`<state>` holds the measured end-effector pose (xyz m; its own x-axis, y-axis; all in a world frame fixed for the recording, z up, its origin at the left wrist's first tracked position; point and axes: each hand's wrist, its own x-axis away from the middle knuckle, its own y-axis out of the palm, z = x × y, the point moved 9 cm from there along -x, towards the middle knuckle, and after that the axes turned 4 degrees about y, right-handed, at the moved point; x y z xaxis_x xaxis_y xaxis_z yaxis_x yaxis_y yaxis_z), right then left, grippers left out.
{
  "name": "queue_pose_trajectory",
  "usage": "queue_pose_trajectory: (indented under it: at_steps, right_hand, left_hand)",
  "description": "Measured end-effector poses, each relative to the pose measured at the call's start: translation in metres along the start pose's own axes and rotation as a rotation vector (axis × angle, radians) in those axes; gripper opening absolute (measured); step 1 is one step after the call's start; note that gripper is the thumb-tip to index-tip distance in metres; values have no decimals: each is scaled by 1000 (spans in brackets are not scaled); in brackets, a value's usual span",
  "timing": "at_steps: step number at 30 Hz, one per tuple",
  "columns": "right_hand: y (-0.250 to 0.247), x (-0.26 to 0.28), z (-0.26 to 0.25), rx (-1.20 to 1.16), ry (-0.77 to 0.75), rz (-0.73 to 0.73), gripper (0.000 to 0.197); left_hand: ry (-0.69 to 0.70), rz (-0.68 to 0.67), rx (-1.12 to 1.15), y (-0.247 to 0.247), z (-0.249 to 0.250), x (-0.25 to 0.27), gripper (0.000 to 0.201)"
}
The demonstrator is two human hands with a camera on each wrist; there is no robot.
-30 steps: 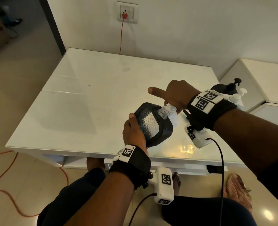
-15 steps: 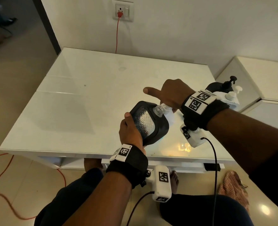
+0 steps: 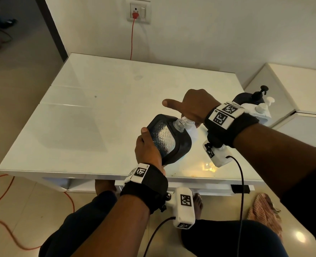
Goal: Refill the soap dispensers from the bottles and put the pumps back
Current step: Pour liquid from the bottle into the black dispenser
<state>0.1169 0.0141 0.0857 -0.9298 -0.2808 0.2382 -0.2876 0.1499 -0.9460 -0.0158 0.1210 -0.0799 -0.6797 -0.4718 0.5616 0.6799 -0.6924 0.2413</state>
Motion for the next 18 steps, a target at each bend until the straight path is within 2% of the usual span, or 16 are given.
queue_pose_trajectory:
  at_steps: [4,8,11,14,18]
  right_hand:
    - [5,0,1,-27,-11,-103,103]
    - [0,-6,6,-1,-12,-18,77]
    - [-2,-4,7,-2,11,34,61]
    - [-1,-4,6,7,23,48,57]
    - [-1,2,12,-64,79,-5,51]
  left_hand:
    - [14,-4,-20,2,3,2,46]
    - [13,-7,13,2,1,2,39]
    - [24,-18,10,3,6,6,48]
    - [0,-18,8,3,7,7,58]
    - [11,-7,16,2,7,8,42]
